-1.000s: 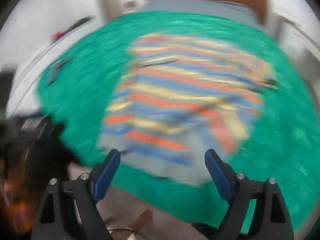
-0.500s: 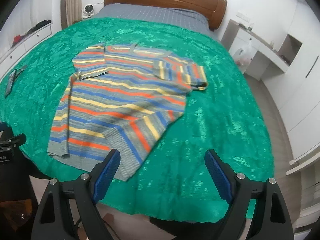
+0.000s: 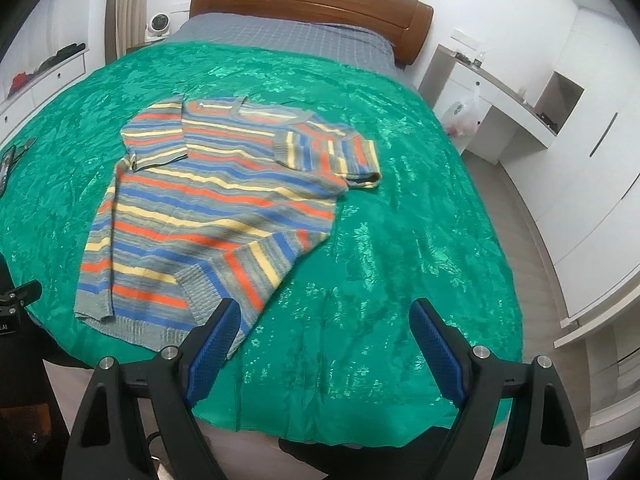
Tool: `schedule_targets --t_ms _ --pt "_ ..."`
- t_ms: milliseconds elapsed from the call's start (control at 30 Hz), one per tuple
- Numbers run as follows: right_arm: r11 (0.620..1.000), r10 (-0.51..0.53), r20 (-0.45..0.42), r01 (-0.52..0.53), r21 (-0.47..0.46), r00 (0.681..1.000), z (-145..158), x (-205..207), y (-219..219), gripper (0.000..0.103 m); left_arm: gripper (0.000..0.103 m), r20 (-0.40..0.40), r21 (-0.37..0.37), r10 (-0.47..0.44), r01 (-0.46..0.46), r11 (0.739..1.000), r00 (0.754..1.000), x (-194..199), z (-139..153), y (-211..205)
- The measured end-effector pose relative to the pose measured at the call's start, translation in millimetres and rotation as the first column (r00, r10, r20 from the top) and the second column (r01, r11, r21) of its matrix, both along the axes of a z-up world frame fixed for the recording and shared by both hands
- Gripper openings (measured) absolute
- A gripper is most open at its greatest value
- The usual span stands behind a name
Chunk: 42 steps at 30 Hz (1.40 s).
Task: Fold small clothes
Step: 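Move both tools toward the ribbed hem of the sweater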
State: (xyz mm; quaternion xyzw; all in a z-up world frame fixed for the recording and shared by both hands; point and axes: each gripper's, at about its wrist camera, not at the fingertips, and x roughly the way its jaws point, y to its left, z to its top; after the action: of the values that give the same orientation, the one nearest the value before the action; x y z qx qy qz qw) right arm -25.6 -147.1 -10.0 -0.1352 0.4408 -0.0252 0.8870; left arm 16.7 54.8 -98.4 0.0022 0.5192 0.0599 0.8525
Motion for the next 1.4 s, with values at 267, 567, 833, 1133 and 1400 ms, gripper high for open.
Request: schedule_targets --t_ms 267,567,833,1133,1400 --pt "1.0 -0.006 0.008 0.007 -0.024 1.0 2.1 -2.1 -1.3 0.086 0.103 0.008 0.009 -0.029 0.029 1.0 1.0 13.5 -1.8 -12.1" --pt "0.999 -0.021 0.021 0.022 -0.05 1.0 7.1 -3.1 -5.3 0.086 0.103 0.023 0.049 -0.058 0.056 0.997 0.998 55.1 -14.5 -35.5" --pt "0.996 -0.027 0.027 0.029 -0.081 0.999 9.8 -5.1 -7.1 0.086 0.103 -0.017 0.113 -0.049 0.051 0.992 0.999 83.9 -45.4 -48.9" --pt "0.996 -0.031 0.028 0.034 -0.087 0.999 9.8 -5.4 -8.8 0.086 0.103 -0.087 0.163 0.005 0.009 0.987 0.996 75.0 -67.0 -24.6" --pt "1.0 0.006 -0.004 -0.006 -0.005 1.0 -15.8 -5.0 -11.1 0.086 0.102 -0.094 0.176 0.21 -0.191 0.966 0.973 13.6 -55.5 65.0"
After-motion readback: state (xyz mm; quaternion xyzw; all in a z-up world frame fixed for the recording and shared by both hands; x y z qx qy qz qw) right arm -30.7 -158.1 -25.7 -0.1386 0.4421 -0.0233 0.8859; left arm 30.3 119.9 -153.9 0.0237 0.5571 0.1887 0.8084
